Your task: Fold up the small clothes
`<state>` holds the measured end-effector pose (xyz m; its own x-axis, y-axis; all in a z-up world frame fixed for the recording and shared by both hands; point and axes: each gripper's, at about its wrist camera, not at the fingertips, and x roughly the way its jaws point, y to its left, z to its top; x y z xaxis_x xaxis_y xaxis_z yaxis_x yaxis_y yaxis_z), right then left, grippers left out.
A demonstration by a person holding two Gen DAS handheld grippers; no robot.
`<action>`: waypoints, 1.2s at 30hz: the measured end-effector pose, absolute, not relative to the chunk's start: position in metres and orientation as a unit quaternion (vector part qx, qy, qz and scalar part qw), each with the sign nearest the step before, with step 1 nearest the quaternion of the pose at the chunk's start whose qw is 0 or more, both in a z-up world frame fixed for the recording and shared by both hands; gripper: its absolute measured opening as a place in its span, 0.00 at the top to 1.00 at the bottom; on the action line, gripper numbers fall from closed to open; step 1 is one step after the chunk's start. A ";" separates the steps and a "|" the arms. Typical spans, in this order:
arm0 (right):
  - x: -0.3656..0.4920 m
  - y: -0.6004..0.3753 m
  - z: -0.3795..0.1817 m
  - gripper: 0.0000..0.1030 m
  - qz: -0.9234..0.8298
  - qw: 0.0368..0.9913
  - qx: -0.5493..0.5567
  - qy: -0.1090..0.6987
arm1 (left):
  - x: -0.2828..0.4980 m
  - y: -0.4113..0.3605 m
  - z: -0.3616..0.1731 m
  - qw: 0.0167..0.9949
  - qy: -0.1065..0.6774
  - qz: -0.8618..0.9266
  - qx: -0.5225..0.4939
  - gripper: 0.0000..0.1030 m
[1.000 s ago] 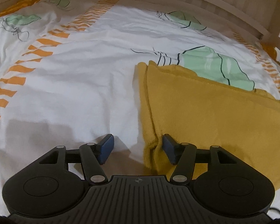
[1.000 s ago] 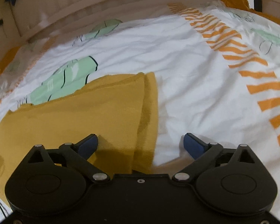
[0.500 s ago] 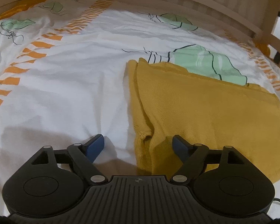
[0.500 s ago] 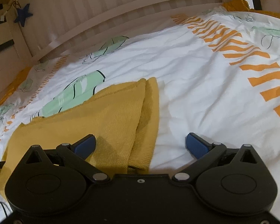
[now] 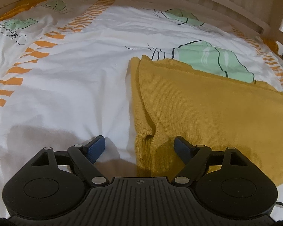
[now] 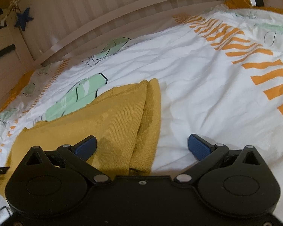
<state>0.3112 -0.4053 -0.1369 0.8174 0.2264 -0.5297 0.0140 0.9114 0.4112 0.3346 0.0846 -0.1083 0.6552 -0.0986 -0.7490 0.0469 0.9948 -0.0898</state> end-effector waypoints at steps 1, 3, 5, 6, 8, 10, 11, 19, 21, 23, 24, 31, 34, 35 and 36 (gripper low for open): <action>0.312 -0.408 -0.136 0.00 0.066 0.927 0.213 0.300 | 0.335 0.085 -0.108 0.909 0.414 -0.040 -0.031 0.22; 0.315 -0.416 -0.135 0.00 0.086 0.917 0.238 0.308 | 0.335 0.085 -0.108 0.908 0.415 -0.040 -0.031 0.22; 0.316 -0.424 -0.135 0.00 0.109 0.904 0.267 0.316 | 0.335 0.085 -0.108 0.908 0.416 -0.040 -0.031 0.22; 0.317 -0.428 -0.134 0.00 0.121 0.897 0.280 0.321 | 0.336 0.084 -0.108 0.908 0.416 -0.040 -0.031 0.22; 0.319 -0.432 -0.133 0.00 0.148 0.881 0.301 0.334 | 0.335 0.084 -0.108 0.908 0.416 -0.041 -0.031 0.22; 0.321 -0.432 -0.133 0.00 0.175 0.862 0.322 0.350 | 0.336 0.085 -0.108 0.907 0.417 -0.041 -0.032 0.22; 0.322 -0.432 -0.133 0.00 0.185 0.855 0.327 0.357 | 0.336 0.085 -0.108 0.907 0.417 -0.041 -0.032 0.22; 0.325 -0.431 -0.134 0.00 0.215 0.823 0.353 0.389 | 0.336 0.084 -0.106 0.904 0.425 -0.041 -0.032 0.23; 0.326 -0.431 -0.135 0.00 0.215 0.822 0.355 0.389 | 0.337 0.085 -0.102 0.901 0.431 -0.042 -0.036 0.24; 0.327 -0.431 -0.135 0.00 0.211 0.824 0.352 0.391 | 0.335 0.085 -0.097 0.899 0.434 -0.033 -0.048 0.28; 0.328 -0.429 -0.135 0.00 0.208 0.825 0.348 0.392 | 0.333 0.084 -0.092 0.898 0.436 -0.029 -0.055 0.33; 0.330 -0.431 -0.137 0.00 0.207 0.822 0.356 0.394 | 0.327 0.038 -0.048 0.909 0.405 -0.078 -0.058 0.34; 0.330 -0.433 -0.139 0.00 0.213 0.819 0.362 0.391 | 0.346 0.009 -0.042 0.901 0.418 -0.095 -0.070 0.34; 0.330 -0.433 -0.139 0.00 0.213 0.818 0.363 0.391 | 0.354 -0.003 -0.041 0.899 0.421 -0.098 -0.070 0.34; 0.331 -0.433 -0.140 0.00 0.214 0.818 0.364 0.391 | 0.360 -0.012 -0.040 0.898 0.422 -0.102 -0.068 0.34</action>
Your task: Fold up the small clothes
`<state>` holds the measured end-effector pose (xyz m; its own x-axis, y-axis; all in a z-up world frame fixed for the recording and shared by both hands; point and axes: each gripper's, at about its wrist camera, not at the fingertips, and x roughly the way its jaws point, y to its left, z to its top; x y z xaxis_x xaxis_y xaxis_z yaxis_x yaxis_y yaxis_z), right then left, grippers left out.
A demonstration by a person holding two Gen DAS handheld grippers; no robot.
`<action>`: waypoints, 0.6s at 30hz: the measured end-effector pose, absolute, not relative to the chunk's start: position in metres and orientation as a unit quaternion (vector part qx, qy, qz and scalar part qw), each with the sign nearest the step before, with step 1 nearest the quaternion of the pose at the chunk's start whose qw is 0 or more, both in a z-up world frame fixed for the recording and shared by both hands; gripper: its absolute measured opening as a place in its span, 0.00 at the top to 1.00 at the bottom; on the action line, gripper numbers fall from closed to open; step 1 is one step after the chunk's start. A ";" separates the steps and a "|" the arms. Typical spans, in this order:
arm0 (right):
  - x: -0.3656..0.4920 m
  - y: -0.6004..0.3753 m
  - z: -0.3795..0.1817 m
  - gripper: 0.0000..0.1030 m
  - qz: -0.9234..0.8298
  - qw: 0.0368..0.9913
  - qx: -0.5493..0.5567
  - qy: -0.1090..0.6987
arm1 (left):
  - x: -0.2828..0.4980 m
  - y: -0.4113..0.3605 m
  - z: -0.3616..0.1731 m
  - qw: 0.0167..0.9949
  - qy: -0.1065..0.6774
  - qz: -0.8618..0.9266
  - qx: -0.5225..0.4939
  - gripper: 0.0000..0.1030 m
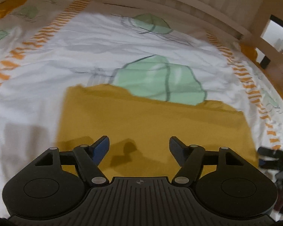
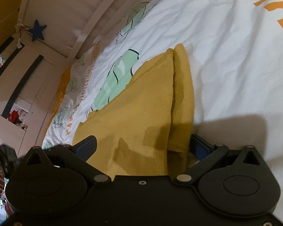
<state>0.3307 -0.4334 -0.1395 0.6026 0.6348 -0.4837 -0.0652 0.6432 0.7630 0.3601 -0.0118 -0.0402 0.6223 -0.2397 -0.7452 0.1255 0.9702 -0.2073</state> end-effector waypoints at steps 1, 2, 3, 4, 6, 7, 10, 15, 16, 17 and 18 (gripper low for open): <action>0.332 -0.433 -0.140 0.00 0.215 0.817 0.364 0.392 | 0.368 -0.022 -0.041 0.897 0.425 -0.104 -0.063 0.34; 0.332 -0.433 -0.140 0.00 0.216 0.816 0.364 0.393 | 0.374 -0.032 -0.042 0.896 0.427 -0.104 -0.059 0.34; 0.332 -0.435 -0.140 0.00 0.217 0.815 0.366 0.394 | 0.379 -0.042 -0.045 0.897 0.427 -0.104 -0.055 0.34; 0.333 -0.436 -0.140 0.00 0.218 0.813 0.369 0.394 | 0.382 -0.051 -0.049 0.897 0.428 -0.104 -0.050 0.34; 0.334 -0.438 -0.141 0.00 0.220 0.809 0.376 0.394 | 0.391 -0.067 -0.056 0.896 0.432 -0.098 -0.035 0.34; 0.334 -0.438 -0.141 0.00 0.221 0.808 0.378 0.394 | 0.396 -0.074 -0.060 0.896 0.434 -0.095 -0.027 0.34; 0.333 -0.438 -0.141 0.00 0.222 0.808 0.377 0.395 | 0.405 -0.087 -0.072 0.892 0.446 -0.079 -0.010 0.34; 0.335 -0.440 -0.141 0.00 0.222 0.802 0.385 0.399 | 0.411 -0.094 -0.098 0.875 0.480 -0.070 0.003 0.33; 0.336 -0.441 -0.141 0.00 0.222 0.801 0.386 0.400 | 0.409 -0.095 -0.100 0.877 0.475 -0.072 0.010 0.33; 0.336 -0.441 -0.141 0.00 0.223 0.801 0.386 0.400 | 0.408 -0.096 -0.101 0.879 0.472 -0.073 0.017 0.33; 0.336 -0.440 -0.141 0.00 0.223 0.800 0.387 0.401 | 0.407 -0.097 -0.102 0.879 0.470 -0.074 0.023 0.32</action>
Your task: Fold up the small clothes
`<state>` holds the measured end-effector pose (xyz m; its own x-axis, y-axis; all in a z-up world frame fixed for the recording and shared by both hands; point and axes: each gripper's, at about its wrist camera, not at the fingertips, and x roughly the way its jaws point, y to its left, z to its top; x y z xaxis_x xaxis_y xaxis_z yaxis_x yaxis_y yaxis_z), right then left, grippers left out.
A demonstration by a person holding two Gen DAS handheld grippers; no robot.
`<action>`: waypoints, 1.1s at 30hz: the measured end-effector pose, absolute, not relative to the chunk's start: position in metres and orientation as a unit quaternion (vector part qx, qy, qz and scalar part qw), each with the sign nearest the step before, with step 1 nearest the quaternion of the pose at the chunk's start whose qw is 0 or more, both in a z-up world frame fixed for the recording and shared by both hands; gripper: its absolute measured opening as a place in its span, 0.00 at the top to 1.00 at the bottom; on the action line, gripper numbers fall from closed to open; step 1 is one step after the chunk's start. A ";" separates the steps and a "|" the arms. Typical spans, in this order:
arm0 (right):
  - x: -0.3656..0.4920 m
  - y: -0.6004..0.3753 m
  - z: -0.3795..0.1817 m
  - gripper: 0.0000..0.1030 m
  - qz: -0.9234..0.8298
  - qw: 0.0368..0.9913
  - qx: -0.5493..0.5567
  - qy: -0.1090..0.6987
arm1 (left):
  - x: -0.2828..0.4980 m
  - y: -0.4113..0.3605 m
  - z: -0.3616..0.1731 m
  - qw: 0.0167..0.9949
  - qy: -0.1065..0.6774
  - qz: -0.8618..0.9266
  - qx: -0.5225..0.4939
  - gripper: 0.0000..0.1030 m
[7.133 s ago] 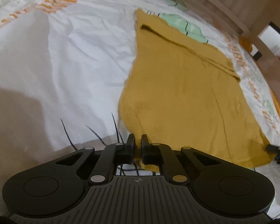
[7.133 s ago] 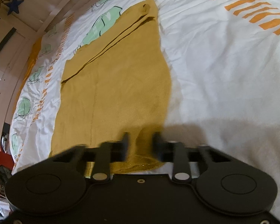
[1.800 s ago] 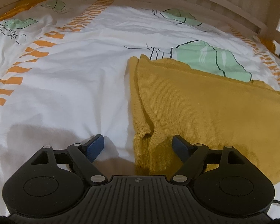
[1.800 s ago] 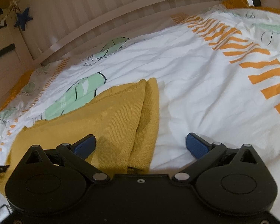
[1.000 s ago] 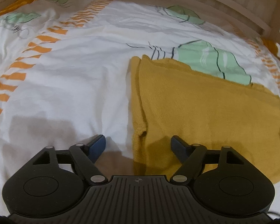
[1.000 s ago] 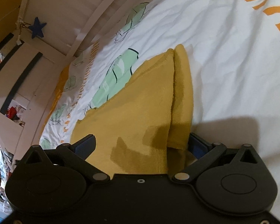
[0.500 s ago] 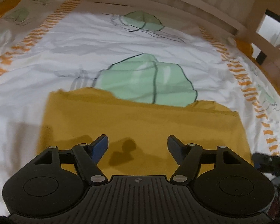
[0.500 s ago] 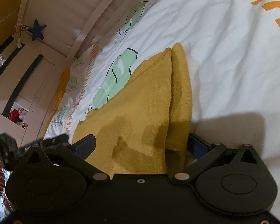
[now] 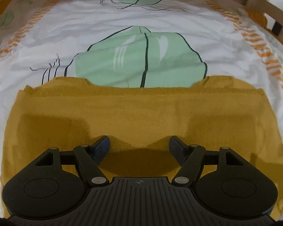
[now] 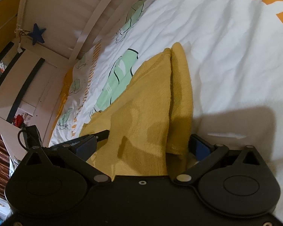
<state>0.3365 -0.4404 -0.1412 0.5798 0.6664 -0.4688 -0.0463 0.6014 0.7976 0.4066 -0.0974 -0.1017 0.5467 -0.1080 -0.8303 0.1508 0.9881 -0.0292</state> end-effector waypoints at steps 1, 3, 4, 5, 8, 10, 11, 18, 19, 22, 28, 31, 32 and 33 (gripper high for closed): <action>0.337 -0.440 -0.141 0.00 0.223 0.799 0.387 0.402 | 0.406 -0.098 -0.102 0.879 0.470 -0.074 0.025 0.32; 0.340 -0.440 -0.141 0.00 0.224 0.797 0.389 0.403 | 0.407 -0.097 -0.101 0.878 0.473 -0.075 0.024 0.32; 0.341 -0.441 -0.141 0.00 0.227 0.797 0.389 0.403 | 0.408 -0.097 -0.101 0.877 0.474 -0.075 0.022 0.32; 0.342 -0.440 -0.141 0.00 0.231 0.797 0.387 0.403 | 0.409 -0.097 -0.101 0.876 0.476 -0.075 0.021 0.32; 0.346 -0.433 -0.141 0.00 0.247 0.796 0.376 0.405 | 0.410 -0.097 -0.100 0.875 0.478 -0.075 0.019 0.32; 0.349 -0.428 -0.139 0.00 0.248 0.799 0.363 0.410 | 0.412 -0.098 -0.101 0.876 0.477 -0.075 0.021 0.31; 0.350 -0.427 -0.139 0.00 0.246 0.798 0.366 0.409 | 0.412 -0.099 -0.102 0.876 0.476 -0.074 0.021 0.31; 0.356 -0.418 -0.141 0.00 0.244 0.799 0.381 0.397 | 0.412 -0.099 -0.102 0.878 0.474 -0.071 0.018 0.30; 0.356 -0.418 -0.141 0.00 0.243 0.799 0.382 0.396 | 0.412 -0.098 -0.101 0.877 0.474 -0.072 0.015 0.30; 0.356 -0.418 -0.141 0.00 0.244 0.798 0.383 0.396 | 0.410 -0.093 -0.095 0.877 0.476 -0.068 0.001 0.33; 0.357 -0.419 -0.141 0.00 0.248 0.796 0.384 0.396 | 0.367 -0.084 -0.089 0.881 0.468 -0.073 -0.011 0.34; 0.357 -0.420 -0.141 0.00 0.249 0.797 0.383 0.395 | 0.342 -0.080 -0.092 0.877 0.473 -0.081 -0.014 0.34; 0.357 -0.420 -0.141 0.00 0.249 0.797 0.384 0.394 | 0.335 -0.077 -0.094 0.873 0.480 -0.087 -0.020 0.34; 0.357 -0.420 -0.141 0.00 0.249 0.798 0.384 0.393 | 0.327 -0.075 -0.095 0.872 0.480 -0.092 -0.024 0.34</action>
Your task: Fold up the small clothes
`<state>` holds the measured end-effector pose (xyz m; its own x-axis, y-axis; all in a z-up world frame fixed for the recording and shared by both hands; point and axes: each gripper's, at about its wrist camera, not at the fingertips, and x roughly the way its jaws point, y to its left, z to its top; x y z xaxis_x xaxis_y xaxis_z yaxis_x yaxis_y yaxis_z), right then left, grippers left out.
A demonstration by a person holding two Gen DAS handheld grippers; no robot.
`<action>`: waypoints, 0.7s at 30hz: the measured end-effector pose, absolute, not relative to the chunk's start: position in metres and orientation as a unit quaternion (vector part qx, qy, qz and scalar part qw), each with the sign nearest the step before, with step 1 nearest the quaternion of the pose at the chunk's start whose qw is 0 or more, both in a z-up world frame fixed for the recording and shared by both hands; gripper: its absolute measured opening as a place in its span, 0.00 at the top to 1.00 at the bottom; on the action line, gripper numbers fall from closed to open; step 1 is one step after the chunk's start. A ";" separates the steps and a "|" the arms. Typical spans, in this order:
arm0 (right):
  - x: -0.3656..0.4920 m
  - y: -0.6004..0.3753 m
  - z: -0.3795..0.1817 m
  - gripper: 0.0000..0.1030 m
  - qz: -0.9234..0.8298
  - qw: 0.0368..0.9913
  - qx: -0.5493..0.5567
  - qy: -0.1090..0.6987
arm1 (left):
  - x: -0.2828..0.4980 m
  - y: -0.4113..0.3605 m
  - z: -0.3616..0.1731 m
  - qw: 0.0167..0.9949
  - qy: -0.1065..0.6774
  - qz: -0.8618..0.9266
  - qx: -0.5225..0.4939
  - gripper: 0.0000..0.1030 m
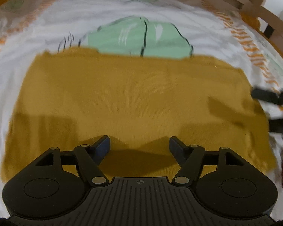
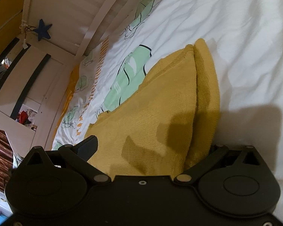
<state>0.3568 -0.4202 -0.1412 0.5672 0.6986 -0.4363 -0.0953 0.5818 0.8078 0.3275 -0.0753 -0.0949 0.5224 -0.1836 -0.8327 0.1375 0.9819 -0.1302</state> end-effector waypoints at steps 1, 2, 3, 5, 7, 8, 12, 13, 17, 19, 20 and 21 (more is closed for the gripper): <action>0.356 -0.420 -0.141 0.00 0.249 0.799 0.383 0.392 | 0.320 -0.073 -0.093 0.876 0.472 -0.096 -0.020 0.34; 0.355 -0.419 -0.141 0.00 0.250 0.801 0.380 0.390 | 0.314 -0.071 -0.092 0.881 0.464 -0.096 -0.012 0.34; 0.355 -0.418 -0.141 0.00 0.251 0.802 0.376 0.389 | 0.308 -0.067 -0.089 0.884 0.458 -0.095 -0.004 0.34; 0.354 -0.417 -0.140 0.00 0.252 0.806 0.370 0.387 | 0.303 -0.056 -0.084 0.886 0.455 -0.092 -0.008 0.34; 0.354 -0.416 -0.140 0.00 0.252 0.808 0.365 0.387 | 0.299 -0.038 -0.080 0.885 0.457 -0.089 -0.026 0.34; 0.354 -0.416 -0.139 0.00 0.251 0.809 0.362 0.389 | 0.297 -0.028 -0.078 0.884 0.458 -0.086 -0.033 0.34; 0.352 -0.410 -0.134 0.08 0.235 0.820 0.339 0.397 | 0.293 0.008 -0.069 0.884 0.461 -0.070 -0.040 0.34; 0.352 -0.409 -0.133 0.10 0.230 0.824 0.330 0.400 | 0.293 0.017 -0.067 0.884 0.461 -0.067 -0.041 0.34; 0.348 -0.408 -0.131 0.42 0.196 0.834 0.311 0.411 | 0.295 0.048 -0.058 0.887 0.455 -0.054 -0.053 0.34; 0.348 -0.409 -0.132 0.61 0.174 0.836 0.305 0.422 | 0.297 0.060 -0.056 0.888 0.453 -0.049 -0.063 0.34; 0.348 -0.410 -0.133 0.67 0.167 0.834 0.306 0.427 | 0.300 0.065 -0.056 0.887 0.453 -0.048 -0.067 0.34; 0.348 -0.410 -0.132 0.70 0.160 0.833 0.309 0.430 | 0.301 0.068 -0.057 0.887 0.454 -0.047 -0.069 0.34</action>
